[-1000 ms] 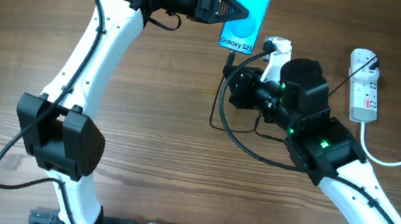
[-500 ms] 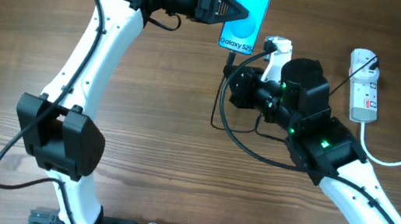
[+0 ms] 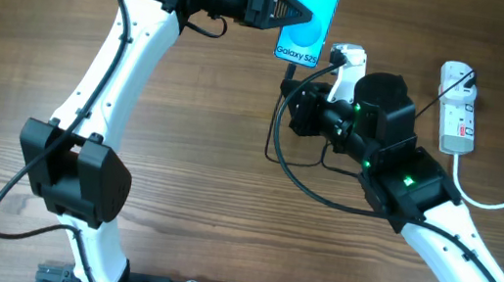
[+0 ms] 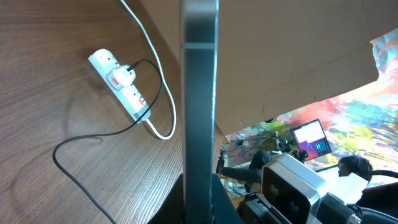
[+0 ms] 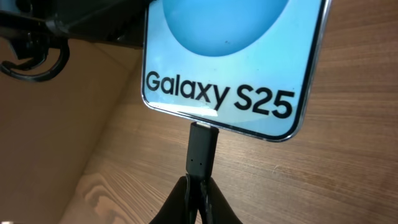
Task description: Plug charger to phone and switch on socket
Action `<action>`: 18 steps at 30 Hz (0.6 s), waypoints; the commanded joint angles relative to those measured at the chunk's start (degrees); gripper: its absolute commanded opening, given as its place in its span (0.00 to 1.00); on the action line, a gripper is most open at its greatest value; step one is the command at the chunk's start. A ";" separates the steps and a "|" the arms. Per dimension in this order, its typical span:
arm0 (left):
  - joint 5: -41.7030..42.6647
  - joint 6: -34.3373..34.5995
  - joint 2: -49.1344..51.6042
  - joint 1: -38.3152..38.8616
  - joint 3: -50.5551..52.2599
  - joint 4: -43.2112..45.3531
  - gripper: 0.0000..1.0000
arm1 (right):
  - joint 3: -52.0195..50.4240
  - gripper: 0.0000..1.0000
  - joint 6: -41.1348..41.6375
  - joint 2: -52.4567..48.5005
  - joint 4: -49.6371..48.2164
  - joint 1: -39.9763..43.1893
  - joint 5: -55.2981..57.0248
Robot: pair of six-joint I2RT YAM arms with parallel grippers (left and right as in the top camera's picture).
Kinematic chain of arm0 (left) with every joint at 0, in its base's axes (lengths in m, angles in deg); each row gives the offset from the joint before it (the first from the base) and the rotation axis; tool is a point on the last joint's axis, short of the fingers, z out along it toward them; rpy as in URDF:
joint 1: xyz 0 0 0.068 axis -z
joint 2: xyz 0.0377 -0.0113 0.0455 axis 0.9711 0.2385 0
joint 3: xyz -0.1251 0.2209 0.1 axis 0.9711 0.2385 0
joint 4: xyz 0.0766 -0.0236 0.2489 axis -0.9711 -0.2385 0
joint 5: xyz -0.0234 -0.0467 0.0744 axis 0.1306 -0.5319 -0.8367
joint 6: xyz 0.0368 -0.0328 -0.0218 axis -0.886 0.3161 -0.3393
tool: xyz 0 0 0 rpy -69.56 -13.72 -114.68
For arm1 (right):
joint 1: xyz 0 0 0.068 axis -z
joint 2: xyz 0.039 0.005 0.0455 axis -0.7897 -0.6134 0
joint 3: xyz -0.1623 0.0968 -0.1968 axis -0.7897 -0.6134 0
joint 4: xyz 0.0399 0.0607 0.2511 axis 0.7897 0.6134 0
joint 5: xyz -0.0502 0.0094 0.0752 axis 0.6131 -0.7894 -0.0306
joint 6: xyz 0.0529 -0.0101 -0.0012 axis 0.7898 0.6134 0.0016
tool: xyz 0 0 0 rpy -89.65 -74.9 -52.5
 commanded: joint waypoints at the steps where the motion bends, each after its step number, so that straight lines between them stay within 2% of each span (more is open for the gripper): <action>1: 2.45 -1.36 -2.25 1.22 -0.26 -0.72 0.04 | 4.74 0.09 -2.84 0.74 -1.16 1.31 2.05; 3: 2.43 -1.36 -2.25 1.22 -0.26 -0.70 0.04 | 5.07 0.11 -2.86 0.76 -0.44 1.31 2.05; 7: 0.52 -1.33 -2.25 1.22 -0.26 -0.72 0.04 | 5.18 0.30 -2.84 0.87 1.66 1.29 1.64; 9: -5.68 -1.01 -2.25 1.22 -0.26 -1.77 0.04 | 5.18 0.44 -2.73 1.22 2.75 1.29 0.44; 12: -17.55 0.83 -2.25 1.22 -0.26 -4.76 0.04 | 5.18 0.60 -1.81 2.05 4.13 1.29 -1.01; 14: -23.32 0.83 -2.23 1.22 -0.26 -6.78 0.04 | 5.18 0.73 -1.44 2.86 5.90 1.31 -0.94; 15: -25.55 0.83 -2.23 1.22 -0.26 -7.78 0.04 | 5.18 0.96 -1.42 3.23 6.93 1.31 -0.81; 18: -30.27 0.83 -2.14 1.22 -0.26 -11.15 0.04 | 5.18 1.00 -1.38 4.02 10.97 1.31 0.13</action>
